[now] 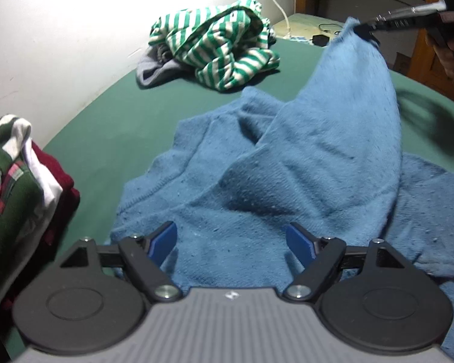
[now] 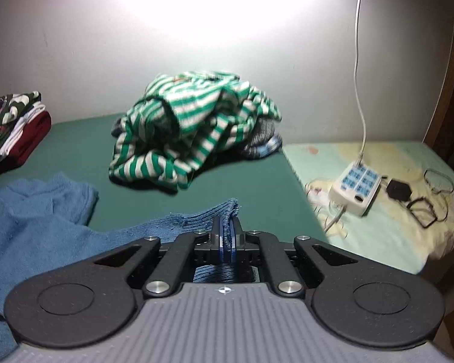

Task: Fold clothes
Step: 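Grasp the ribbed cuff with the right gripper, then lift the held cuff high with the right gripper, raising the sweater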

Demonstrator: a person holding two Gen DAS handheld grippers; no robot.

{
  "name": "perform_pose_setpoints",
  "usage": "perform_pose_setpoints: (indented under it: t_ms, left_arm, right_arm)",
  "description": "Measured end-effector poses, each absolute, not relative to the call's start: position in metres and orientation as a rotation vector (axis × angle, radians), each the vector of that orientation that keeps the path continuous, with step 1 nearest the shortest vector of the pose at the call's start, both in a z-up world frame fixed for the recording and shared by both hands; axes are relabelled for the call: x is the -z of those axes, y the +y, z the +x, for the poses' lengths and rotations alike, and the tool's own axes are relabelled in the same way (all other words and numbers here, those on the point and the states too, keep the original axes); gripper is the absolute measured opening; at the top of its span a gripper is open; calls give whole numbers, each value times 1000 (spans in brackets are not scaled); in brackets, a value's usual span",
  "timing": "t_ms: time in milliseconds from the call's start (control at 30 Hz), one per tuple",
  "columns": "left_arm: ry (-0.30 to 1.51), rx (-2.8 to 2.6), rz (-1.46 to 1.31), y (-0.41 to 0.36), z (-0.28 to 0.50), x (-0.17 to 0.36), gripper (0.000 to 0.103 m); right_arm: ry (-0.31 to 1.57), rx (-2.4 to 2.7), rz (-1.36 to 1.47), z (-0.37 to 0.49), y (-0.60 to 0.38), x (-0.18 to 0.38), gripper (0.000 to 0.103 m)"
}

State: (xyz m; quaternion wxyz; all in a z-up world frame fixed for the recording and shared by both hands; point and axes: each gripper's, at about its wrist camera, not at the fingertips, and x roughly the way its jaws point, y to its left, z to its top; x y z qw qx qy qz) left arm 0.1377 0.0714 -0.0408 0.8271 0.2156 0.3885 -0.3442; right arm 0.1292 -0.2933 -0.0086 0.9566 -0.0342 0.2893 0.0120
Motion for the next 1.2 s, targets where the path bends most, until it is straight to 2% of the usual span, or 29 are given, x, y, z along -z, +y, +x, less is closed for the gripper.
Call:
perform_pose_setpoints:
  t_ms: [267, 400, 500, 667, 800, 867, 933, 967, 1000, 1067, 1200]
  left_arm:
    - [852, 741, 461, 77, 143, 48, 83]
    - [875, 730, 450, 79, 152, 64, 89]
    - [874, 737, 447, 77, 154, 62, 85]
    - [881, 758, 442, 71, 165, 62, 86]
    - [894, 767, 397, 65, 175, 71, 99]
    - [881, 764, 409, 61, 172, 72, 100]
    - [868, 761, 416, 59, 169, 70, 95]
    - [861, 760, 412, 60, 167, 66, 85]
    - [851, 764, 403, 63, 164, 61, 79]
    - [828, 785, 377, 69, 158, 50, 78]
    - [853, 782, 389, 71, 158, 53, 63]
  right_arm:
    - [470, 32, -116, 119, -295, -42, 4]
    - [479, 47, -112, 109, -293, -38, 4]
    - [506, 67, -111, 102, -293, -29, 4]
    - [516, 100, -76, 92, -298, -24, 4]
    - [508, 122, -56, 82, -300, -26, 4]
    - [520, 130, -62, 78, -299, -22, 4]
    - [530, 135, -65, 76, -299, -19, 4]
    - [525, 129, -61, 76, -298, -20, 4]
    - [516, 121, -54, 76, -297, -22, 4]
    - [498, 106, -42, 75, -296, -26, 4]
    - [457, 63, -5, 74, -293, -37, 4]
